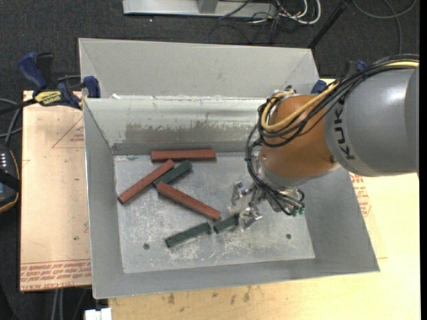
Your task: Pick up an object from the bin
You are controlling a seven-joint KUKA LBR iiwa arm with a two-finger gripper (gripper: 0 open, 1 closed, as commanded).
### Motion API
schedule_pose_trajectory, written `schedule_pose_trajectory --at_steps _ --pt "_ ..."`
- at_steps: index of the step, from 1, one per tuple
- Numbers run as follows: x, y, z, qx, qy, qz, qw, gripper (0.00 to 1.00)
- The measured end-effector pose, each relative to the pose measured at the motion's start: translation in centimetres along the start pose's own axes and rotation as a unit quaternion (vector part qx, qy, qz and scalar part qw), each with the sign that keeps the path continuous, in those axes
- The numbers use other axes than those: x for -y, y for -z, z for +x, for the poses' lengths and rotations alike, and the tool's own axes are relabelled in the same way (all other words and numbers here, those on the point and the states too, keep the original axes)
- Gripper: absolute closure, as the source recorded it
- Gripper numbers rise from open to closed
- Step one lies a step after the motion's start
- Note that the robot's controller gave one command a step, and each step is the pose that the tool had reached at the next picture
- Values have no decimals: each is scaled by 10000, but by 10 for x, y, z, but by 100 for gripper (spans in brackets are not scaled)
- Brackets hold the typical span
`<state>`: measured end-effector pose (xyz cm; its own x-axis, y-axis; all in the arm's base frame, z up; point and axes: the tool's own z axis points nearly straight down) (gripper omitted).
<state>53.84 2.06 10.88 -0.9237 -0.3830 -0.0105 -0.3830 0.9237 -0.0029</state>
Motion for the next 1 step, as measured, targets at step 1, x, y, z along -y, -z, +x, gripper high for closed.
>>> schedule_pose_trajectory --at_steps 1 --pt "-7 147 7 -8 270 -4 9996 100"
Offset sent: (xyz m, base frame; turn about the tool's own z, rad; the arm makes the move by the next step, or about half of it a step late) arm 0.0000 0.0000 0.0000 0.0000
